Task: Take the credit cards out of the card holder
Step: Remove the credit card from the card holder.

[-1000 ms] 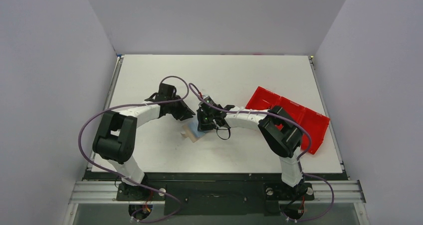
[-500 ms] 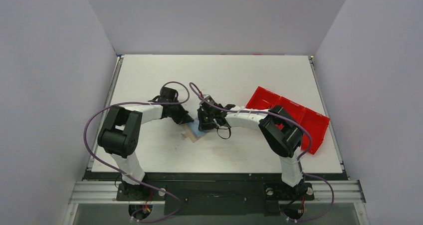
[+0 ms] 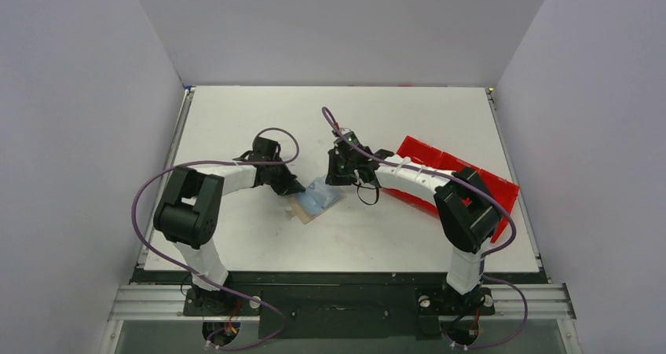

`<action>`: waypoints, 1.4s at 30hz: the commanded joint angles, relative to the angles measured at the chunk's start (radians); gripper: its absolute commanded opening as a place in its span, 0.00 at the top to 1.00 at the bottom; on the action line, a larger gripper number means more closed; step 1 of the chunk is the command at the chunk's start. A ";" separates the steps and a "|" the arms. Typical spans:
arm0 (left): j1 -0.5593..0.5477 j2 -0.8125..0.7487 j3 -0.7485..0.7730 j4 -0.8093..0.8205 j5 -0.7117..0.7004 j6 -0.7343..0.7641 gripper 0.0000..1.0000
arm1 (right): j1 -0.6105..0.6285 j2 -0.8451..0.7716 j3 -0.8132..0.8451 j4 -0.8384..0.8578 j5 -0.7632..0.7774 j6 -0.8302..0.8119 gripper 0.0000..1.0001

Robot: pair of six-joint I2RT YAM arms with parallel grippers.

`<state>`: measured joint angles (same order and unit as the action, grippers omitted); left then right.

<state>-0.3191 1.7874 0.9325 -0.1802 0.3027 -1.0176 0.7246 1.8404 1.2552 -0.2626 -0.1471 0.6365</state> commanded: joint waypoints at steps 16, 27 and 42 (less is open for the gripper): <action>-0.002 -0.041 -0.023 -0.011 -0.020 0.050 1.00 | 0.048 0.081 0.010 0.008 -0.015 -0.005 0.95; -0.001 -0.128 0.008 -0.082 -0.050 0.085 1.00 | 0.081 0.090 0.025 0.028 -0.038 0.004 0.98; 0.041 -0.296 -0.011 -0.214 -0.102 0.089 0.88 | 0.159 0.130 0.042 0.074 -0.101 0.039 0.99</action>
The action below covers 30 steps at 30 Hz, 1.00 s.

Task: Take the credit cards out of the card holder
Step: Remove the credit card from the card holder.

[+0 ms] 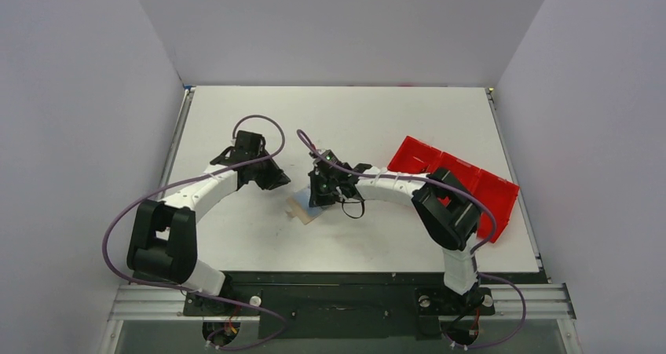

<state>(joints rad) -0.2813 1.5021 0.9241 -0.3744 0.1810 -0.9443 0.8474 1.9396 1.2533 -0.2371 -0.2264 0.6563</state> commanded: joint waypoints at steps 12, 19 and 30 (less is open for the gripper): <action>-0.022 0.135 -0.007 0.096 0.175 -0.040 0.89 | 0.047 0.066 0.038 0.057 0.004 0.031 1.00; -0.081 0.250 -0.017 0.143 0.167 -0.076 0.94 | 0.033 -0.030 0.014 0.033 0.058 0.017 1.00; -0.048 0.296 -0.014 -0.001 -0.035 0.093 0.97 | -0.077 -0.171 -0.054 -0.071 0.218 -0.066 0.72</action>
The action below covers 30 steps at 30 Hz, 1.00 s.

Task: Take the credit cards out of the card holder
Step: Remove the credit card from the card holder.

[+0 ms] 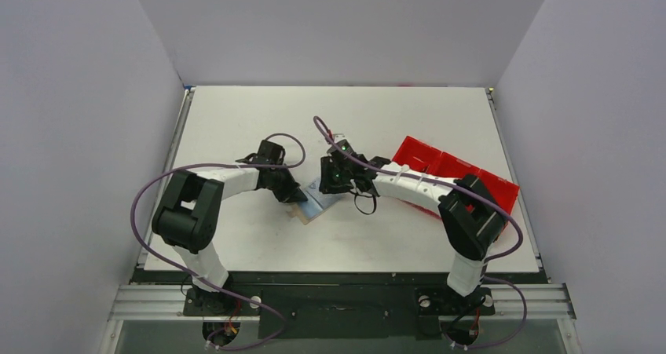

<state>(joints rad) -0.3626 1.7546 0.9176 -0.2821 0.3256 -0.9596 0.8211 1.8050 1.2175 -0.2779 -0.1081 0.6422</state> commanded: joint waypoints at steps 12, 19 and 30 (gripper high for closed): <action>0.054 0.076 0.070 -0.112 -0.120 0.197 0.97 | -0.044 0.072 0.048 -0.060 0.160 -0.104 0.71; 0.050 0.058 0.053 -0.073 -0.064 0.180 0.97 | -0.011 0.085 0.048 -0.061 0.176 -0.093 0.75; 0.039 -0.016 0.002 0.069 0.073 0.082 0.96 | 0.029 0.098 0.023 -0.059 0.164 -0.058 0.94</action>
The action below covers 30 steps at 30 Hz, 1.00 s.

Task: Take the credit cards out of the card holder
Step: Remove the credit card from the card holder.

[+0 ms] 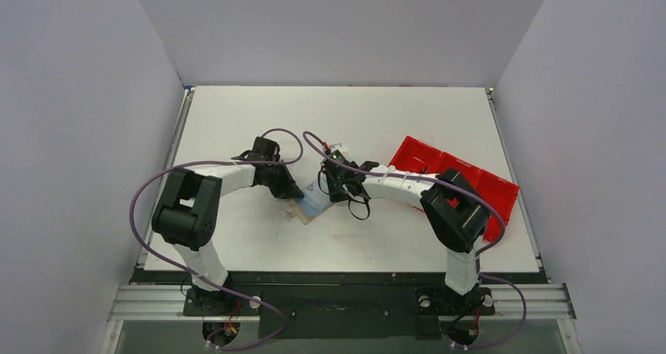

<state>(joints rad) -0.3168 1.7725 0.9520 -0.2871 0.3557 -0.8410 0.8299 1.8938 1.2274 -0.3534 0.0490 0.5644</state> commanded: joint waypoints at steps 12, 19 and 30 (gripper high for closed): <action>-0.011 -0.105 -0.155 0.230 0.072 -0.121 0.88 | 0.031 0.029 0.017 0.013 -0.007 0.034 0.98; -0.010 -0.084 -0.221 0.391 0.106 -0.167 0.86 | 0.031 0.042 0.023 0.009 -0.008 0.034 1.00; -0.010 -0.042 -0.274 0.538 0.149 -0.222 0.86 | 0.031 0.051 0.031 0.005 -0.014 0.033 1.00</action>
<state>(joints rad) -0.3248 1.7123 0.6971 0.1398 0.4740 -1.0370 0.8509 1.9072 1.2400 -0.3534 0.0483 0.5877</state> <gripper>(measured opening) 0.140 0.003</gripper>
